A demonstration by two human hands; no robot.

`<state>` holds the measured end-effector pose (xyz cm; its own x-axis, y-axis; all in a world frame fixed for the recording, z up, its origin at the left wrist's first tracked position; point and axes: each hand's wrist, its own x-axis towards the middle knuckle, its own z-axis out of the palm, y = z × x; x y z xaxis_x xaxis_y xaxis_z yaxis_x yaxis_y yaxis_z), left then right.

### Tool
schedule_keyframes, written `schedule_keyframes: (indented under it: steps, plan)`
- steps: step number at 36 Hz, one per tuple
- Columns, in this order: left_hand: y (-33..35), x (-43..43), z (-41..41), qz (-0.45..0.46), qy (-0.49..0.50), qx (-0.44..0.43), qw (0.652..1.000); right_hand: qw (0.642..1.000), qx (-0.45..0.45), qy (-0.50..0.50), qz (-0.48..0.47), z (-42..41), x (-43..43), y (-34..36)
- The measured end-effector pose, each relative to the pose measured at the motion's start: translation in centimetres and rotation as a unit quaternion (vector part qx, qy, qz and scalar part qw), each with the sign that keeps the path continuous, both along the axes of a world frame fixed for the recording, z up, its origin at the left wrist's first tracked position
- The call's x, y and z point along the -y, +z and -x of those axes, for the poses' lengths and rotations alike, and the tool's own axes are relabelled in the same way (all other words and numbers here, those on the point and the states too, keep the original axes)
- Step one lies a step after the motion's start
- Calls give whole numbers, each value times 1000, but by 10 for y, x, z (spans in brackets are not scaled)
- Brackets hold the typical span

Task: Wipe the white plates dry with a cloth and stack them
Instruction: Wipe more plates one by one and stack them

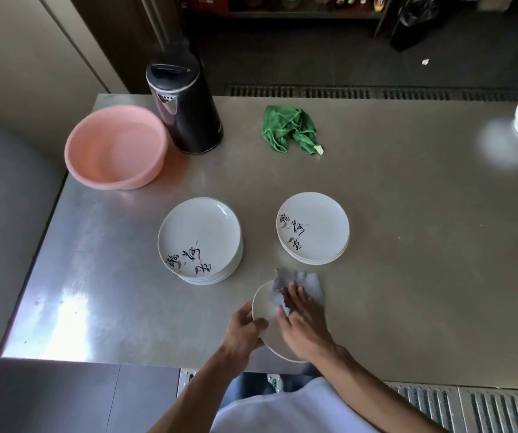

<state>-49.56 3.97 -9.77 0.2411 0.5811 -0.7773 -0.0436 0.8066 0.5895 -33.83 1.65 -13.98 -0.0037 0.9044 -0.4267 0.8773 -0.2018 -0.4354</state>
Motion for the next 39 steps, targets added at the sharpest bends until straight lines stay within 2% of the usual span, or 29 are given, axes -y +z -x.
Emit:
schedule_keyframes:
  steps: [3,5,8,10,12,13,15,17,20,22,26,29,32,35,37,39]
  plan:
    - [2,0,-5,-9,-2,-18,1000,992,-96,77,-26,11,9,6]
    - [1,2,-5,-5,-6,-31,999,994,-72,71,-32,7,10,4]
    - [0,5,-8,0,-18,-37,999,1000,9,-29,2,3,8,3]
    - [1,5,-12,-5,-10,-32,999,999,-44,-22,-6,11,8,6]
    - [0,6,-13,2,14,-37,999,994,-99,36,-9,17,12,10]
    - [-1,7,-13,9,29,-38,999,994,-99,53,-8,15,14,10]
    - [-3,10,-14,33,64,-35,997,998,-43,42,2,2,12,7]
    - [-6,12,-14,64,120,-46,990,999,22,-10,25,-8,6,10]
    - [-4,12,-16,84,161,-89,979,997,37,-62,36,-11,6,18]
    - [-3,10,-16,69,141,-112,981,998,8,-58,38,-8,11,23]
    - [-1,3,-13,49,59,-127,989,989,-142,-27,44,5,22,29]
    - [0,4,-6,37,-2,-100,994,979,-197,7,44,10,27,26]
    - [2,5,3,31,-20,-53,998,995,-85,53,19,-1,25,13]
    - [1,6,8,54,8,-54,997,997,42,-26,51,-16,18,9]
    - [-1,7,9,53,9,-48,997,997,54,-41,47,-15,15,12]
    - [-2,7,9,56,18,-42,997,999,17,11,-26,-7,21,16]
